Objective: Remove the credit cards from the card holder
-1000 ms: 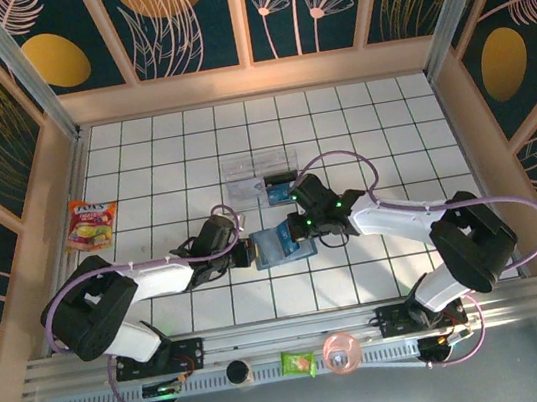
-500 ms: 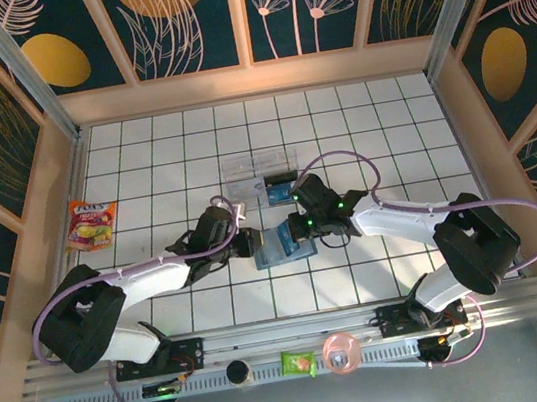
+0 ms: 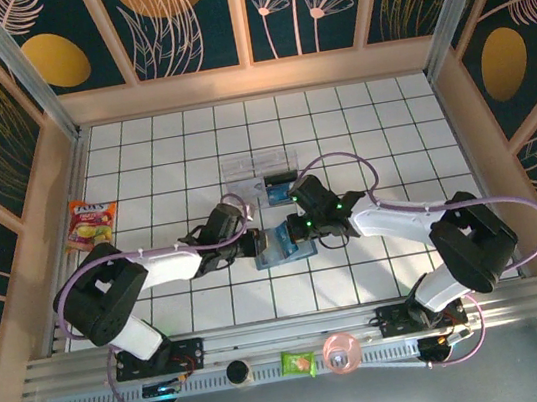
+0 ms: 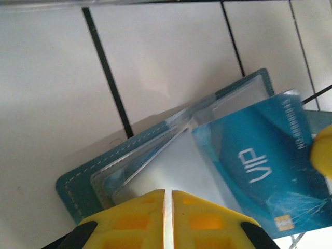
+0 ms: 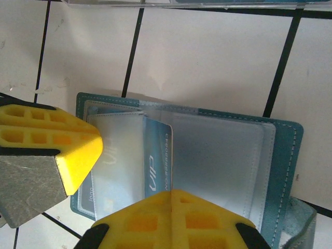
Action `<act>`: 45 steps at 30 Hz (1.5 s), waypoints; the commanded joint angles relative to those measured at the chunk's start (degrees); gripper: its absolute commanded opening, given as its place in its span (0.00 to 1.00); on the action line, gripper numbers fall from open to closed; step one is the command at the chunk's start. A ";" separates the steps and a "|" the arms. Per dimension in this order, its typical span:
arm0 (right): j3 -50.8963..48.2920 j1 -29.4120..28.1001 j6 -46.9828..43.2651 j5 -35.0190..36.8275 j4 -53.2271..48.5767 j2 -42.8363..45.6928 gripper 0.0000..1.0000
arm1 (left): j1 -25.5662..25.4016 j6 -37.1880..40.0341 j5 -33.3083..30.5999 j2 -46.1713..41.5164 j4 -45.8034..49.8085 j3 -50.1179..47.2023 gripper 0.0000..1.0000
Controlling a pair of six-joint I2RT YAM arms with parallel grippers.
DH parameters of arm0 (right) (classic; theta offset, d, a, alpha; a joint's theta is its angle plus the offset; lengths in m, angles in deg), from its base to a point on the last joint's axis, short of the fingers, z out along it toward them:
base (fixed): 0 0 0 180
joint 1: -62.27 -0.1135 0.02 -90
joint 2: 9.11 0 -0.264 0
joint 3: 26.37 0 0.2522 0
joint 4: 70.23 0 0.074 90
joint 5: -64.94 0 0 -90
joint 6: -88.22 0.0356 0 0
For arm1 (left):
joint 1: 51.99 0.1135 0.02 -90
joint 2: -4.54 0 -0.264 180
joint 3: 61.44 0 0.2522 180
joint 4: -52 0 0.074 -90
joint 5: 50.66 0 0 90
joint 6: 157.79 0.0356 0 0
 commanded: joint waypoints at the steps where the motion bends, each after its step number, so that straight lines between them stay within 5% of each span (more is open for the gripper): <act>1: -0.89 -0.39 0.35 -0.29 0.98 -0.36 0.00 | -0.49 0.89 0.65 -2.81 1.22 2.16 0.14; 16: -2.52 0.10 0.18 -2.31 2.79 -0.85 0.00 | -3.70 -0.49 -1.08 3.90 0.85 4.15 0.00; 35: -6.51 3.42 1.12 -9.59 8.23 -3.10 0.00 | -3.66 -2.25 0.28 6.46 -0.47 2.31 0.00; 45: -8.95 6.21 2.80 -14.05 11.79 -4.96 0.22 | -3.66 -2.59 0.56 7.11 -1.63 1.14 0.00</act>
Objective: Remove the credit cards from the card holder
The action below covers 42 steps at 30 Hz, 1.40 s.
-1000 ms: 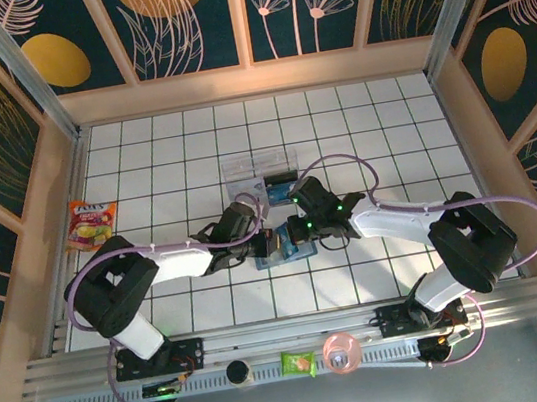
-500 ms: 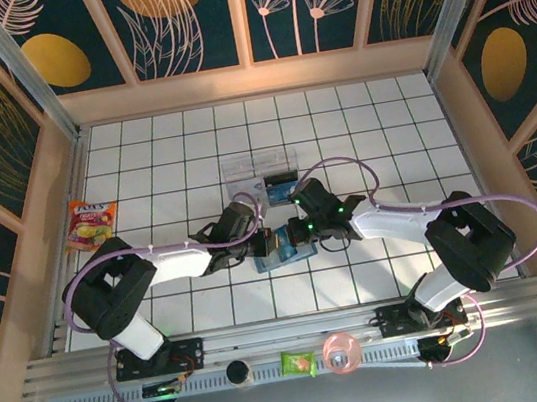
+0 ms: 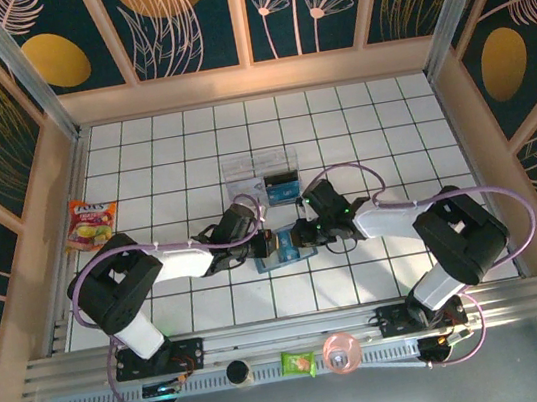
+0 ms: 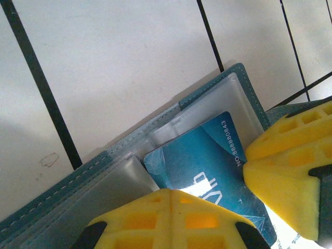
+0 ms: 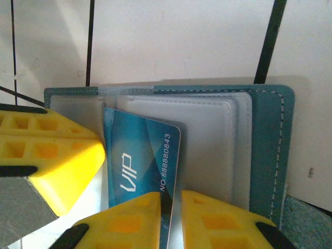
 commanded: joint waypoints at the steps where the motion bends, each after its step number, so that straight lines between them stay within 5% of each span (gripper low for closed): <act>1: -1.13 0.53 0.61 -2.13 1.07 -1.34 0.23 | 0.01 -0.69 0.92 1.75 1.12 -1.40 0.00; 10: -2.31 0.87 1.71 -5.56 4.15 -1.30 0.24 | 0.01 -0.52 1.66 1.75 0.62 -1.23 0.00; 14: -2.02 0.94 1.62 -4.01 3.23 -0.17 0.09 | -0.06 -0.35 1.42 1.79 1.13 -1.10 0.00; 20: -3.15 1.47 1.78 -2.26 2.10 3.72 0.00 | 0.05 -0.17 0.68 0.26 1.26 -1.40 0.00; 30: -4.22 2.69 -0.44 2.18 -0.07 15.71 0.00 | 2.61 -0.42 2.48 -6.33 -1.13 -2.04 0.17; 37: -5.80 4.53 -1.66 -3.40 8.10 23.54 0.00 | 6.84 -4.55 13.63 -15.82 -19.36 -7.23 0.45; 42: -8.77 5.99 1.62 -9.33 17.55 27.40 0.00 | 9.37 -12.53 19.78 -16.10 -37.27 -12.71 0.52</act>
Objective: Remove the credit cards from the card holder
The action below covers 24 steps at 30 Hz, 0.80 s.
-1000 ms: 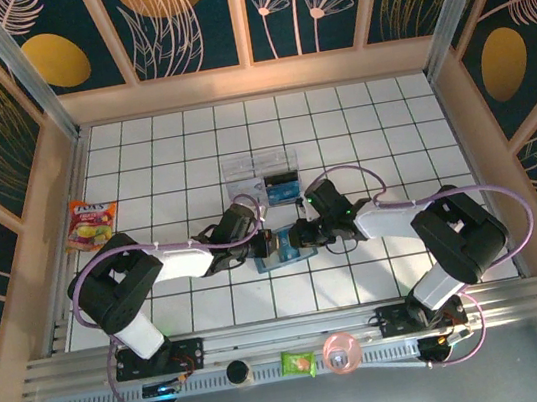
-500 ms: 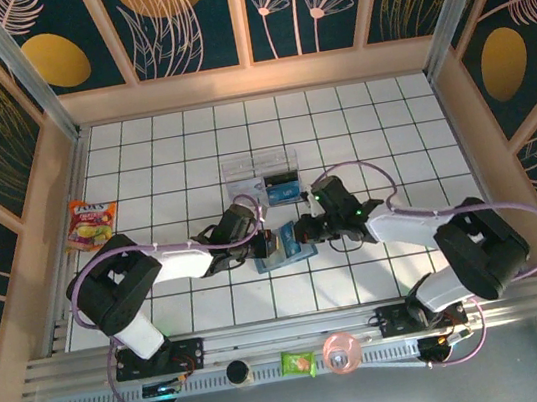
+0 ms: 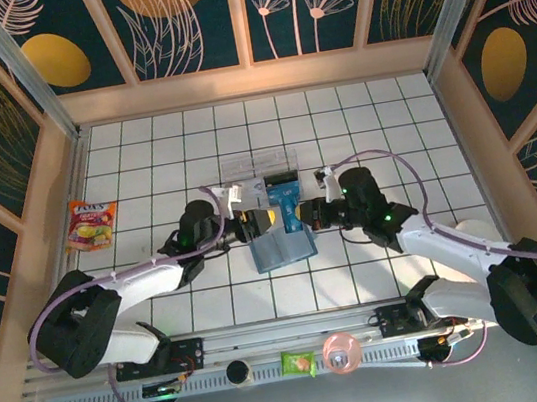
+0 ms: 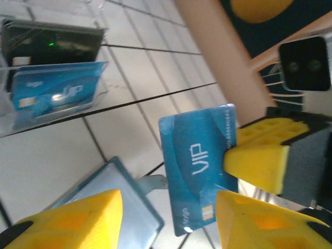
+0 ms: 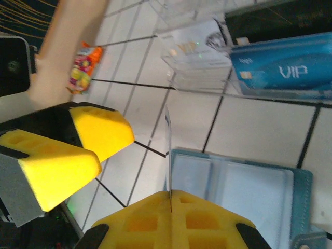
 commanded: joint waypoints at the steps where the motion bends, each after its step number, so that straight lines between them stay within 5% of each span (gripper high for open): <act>1: -1.99 0.71 2.17 -5.48 9.25 2.30 0.00 | 1.93 -7.58 7.46 0.56 -18.35 -4.05 0.52; 7: -3.58 0.77 4.98 -8.94 15.65 3.38 0.00 | 2.54 -11.59 10.56 1.12 -26.53 -5.89 0.51; 16: -2.68 -0.20 7.14 -10.51 22.11 1.99 0.00 | 2.54 -11.53 11.07 1.31 -24.68 -5.01 0.46; 24: -2.11 -1.74 7.43 -8.98 23.91 -1.81 0.00 | 2.58 -16.05 13.82 2.28 -31.30 -4.67 0.33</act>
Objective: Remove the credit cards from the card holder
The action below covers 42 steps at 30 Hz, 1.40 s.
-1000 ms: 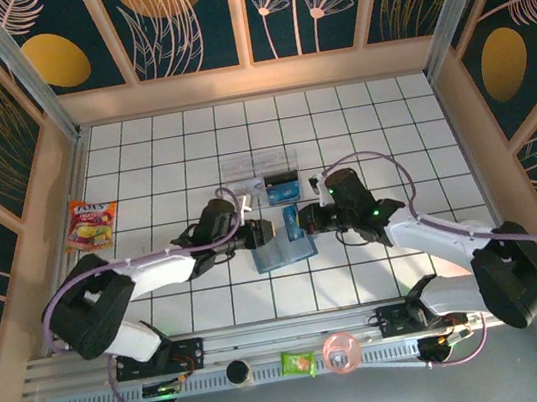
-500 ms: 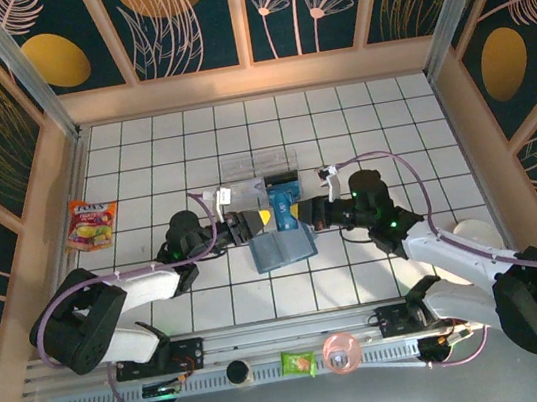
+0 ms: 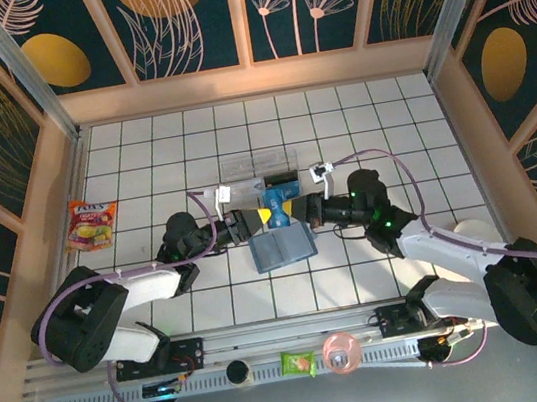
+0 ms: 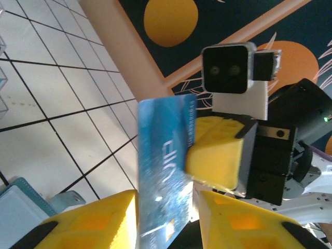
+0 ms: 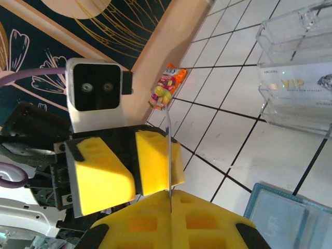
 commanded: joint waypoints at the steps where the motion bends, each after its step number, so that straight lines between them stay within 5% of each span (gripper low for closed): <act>1: 1.34 -0.93 0.43 0.43 3.59 -1.31 0.00 | 0.16 -2.39 2.60 0.53 -6.65 0.90 0.33; 6: 1.94 -1.21 0.05 2.31 2.09 -2.30 0.00 | 0.18 -2.13 2.44 -0.34 -5.47 0.66 0.20; 13: 3.41 -1.75 -0.95 3.33 0.08 -2.62 0.00 | 0.20 -1.07 2.56 -0.35 -3.24 0.98 0.14; 17: 3.63 -2.13 -1.54 4.19 -1.75 -2.47 0.00 | 0.11 0.62 2.52 -0.49 0.78 2.38 0.00; 20: 3.78 -1.93 -2.96 8.93 -7.41 0.13 0.12 | 0.12 5.21 1.61 -2.18 9.31 4.53 0.00; 28: 3.94 -0.51 -5.39 31.82 -28.42 11.53 0.15 | -0.01 30.49 -5.67 -4.76 49.99 20.82 0.00; 42: 0.75 1.78 -3.96 33.50 -34.43 18.74 0.14 | -0.27 79.89 -12.65 12.42 99.66 62.92 0.00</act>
